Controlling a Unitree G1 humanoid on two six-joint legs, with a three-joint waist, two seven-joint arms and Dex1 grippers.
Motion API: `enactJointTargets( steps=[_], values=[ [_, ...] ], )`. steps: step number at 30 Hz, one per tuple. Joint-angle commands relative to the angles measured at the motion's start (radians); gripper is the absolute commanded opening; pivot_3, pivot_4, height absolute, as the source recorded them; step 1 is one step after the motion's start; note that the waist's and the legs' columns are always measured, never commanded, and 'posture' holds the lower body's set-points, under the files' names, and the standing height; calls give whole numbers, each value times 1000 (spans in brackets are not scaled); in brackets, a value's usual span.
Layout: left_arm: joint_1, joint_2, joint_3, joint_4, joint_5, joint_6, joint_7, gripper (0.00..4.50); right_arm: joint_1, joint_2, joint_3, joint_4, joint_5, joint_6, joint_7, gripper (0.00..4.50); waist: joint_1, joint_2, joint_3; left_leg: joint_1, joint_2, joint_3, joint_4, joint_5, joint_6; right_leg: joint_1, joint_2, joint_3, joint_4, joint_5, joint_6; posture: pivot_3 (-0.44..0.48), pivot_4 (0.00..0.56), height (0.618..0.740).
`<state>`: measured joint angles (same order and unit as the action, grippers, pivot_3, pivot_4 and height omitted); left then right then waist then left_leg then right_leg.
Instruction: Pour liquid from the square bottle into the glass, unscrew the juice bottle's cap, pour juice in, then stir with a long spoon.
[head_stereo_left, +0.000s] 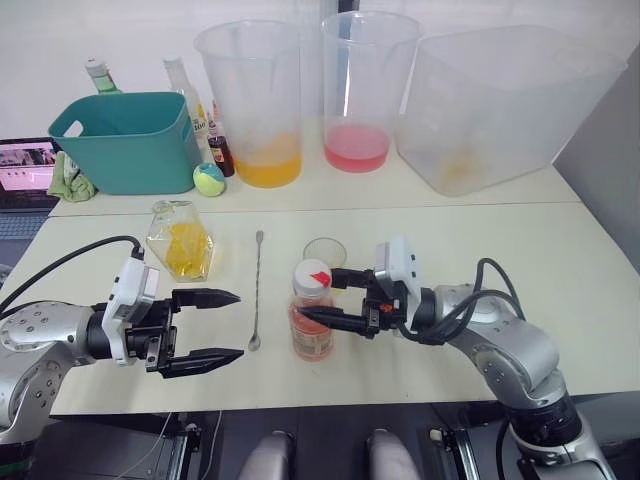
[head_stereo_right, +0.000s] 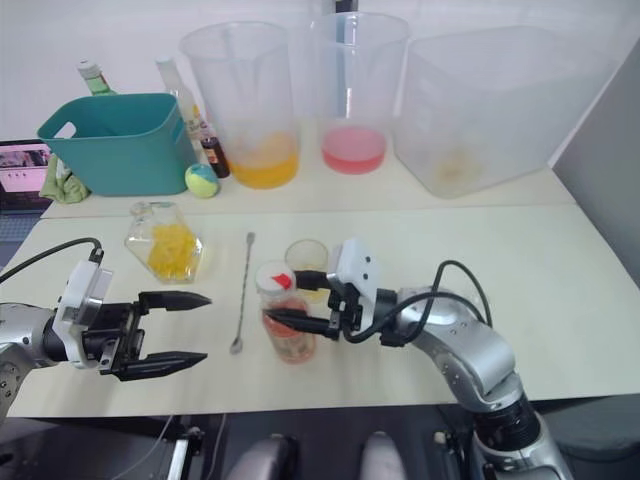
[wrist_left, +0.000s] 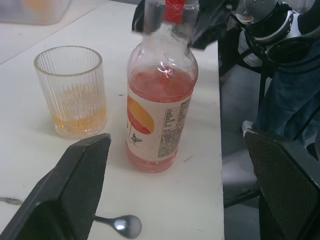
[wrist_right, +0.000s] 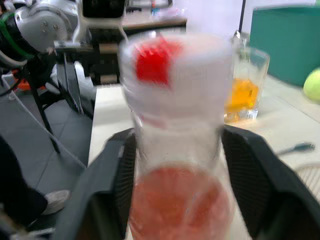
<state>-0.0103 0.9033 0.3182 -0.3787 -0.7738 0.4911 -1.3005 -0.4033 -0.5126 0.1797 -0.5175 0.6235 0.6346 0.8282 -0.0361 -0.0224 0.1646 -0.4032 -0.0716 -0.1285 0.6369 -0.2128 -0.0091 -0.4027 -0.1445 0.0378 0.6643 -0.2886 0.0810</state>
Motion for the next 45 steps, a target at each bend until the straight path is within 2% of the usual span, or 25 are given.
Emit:
enactJointTargets(
  steps=[1,7,11,17,21,34,45],
  values=[
    [-37,-11,-12,-34,-36,22,33,4500,-37,-20,-93,-50,110,42,6,4309,0,0,0,0,0,0,0,0,0,0,0,0,0,0,0,0,150,729],
    [-165,-57,-105,-103,-41,107,194,4500,-19,-135,-250,-68,273,134,29,4411,15,0,0,-1,0,-1,2,0,0,0,0,0,0,0,0,0,150,729],
    [-247,-77,-178,-128,-28,160,266,4500,-5,-188,-310,-74,344,157,33,4411,21,0,0,-2,-1,1,4,0,0,1,0,0,0,0,0,0,150,729],
    [-356,-148,-288,-130,-8,181,328,4500,21,-280,-344,-88,401,190,64,4411,21,-1,0,-2,-1,5,4,0,0,1,0,-1,0,0,0,0,150,729],
    [-408,-201,-343,-110,13,182,345,4500,22,-301,-333,-96,409,196,50,4411,22,-1,0,-3,-1,6,6,0,0,1,0,-1,0,0,0,0,150,729],
    [-472,-244,-344,-93,-33,235,349,4500,22,-311,-339,-117,413,202,6,4411,24,-2,1,-4,-1,6,7,0,0,2,0,-1,0,0,0,0,150,729],
    [-463,-209,-336,-88,-32,255,327,4500,13,-311,-332,-120,408,198,-6,4411,22,-2,1,-3,-1,6,7,0,0,2,0,-2,0,0,0,0,150,729]
  ],
)
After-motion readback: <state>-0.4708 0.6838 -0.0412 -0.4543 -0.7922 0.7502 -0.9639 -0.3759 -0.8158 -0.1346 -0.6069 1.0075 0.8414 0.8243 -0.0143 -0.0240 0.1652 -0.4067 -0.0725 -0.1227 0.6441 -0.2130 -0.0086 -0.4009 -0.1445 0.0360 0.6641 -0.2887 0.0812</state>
